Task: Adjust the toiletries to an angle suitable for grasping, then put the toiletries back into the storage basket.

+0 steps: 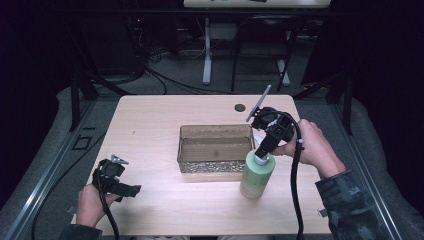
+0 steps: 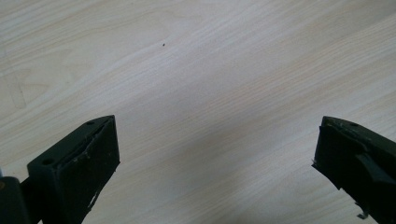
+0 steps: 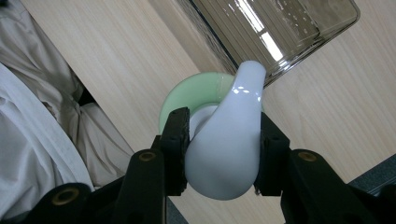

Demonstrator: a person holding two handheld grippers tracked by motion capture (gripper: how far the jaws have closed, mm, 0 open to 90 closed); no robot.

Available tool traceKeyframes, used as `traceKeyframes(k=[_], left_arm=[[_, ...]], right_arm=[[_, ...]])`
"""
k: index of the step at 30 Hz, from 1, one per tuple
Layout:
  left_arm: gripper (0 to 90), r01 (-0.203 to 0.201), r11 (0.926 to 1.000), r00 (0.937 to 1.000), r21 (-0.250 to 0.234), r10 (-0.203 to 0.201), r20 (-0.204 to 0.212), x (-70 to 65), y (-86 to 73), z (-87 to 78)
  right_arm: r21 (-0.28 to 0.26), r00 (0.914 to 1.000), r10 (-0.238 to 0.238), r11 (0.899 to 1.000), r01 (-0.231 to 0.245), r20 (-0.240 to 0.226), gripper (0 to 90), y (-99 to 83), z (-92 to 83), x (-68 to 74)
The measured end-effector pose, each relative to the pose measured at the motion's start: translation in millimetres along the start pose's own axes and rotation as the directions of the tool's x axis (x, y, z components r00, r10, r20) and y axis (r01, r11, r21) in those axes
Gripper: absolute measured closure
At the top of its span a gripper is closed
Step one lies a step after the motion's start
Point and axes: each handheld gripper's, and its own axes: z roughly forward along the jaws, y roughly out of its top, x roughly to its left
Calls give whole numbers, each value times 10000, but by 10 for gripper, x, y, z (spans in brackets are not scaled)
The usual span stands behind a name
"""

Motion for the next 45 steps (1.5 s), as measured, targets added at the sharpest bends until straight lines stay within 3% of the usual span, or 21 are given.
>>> traceKeyframes(k=[14, 45], left_arm=[[1, 62, 10000, 10000, -50, -62, 28, 22, -4, -7], [1, 83, 9999, 10000, -81, -83, 26, 26, -28, -13]], right_arm=[[-41, 9999, -118, 9999, 118, -106, 632, -21, -19, 3], [-30, 9978, -665, 9978, 665, 85, 632, 79, -340, 75]])
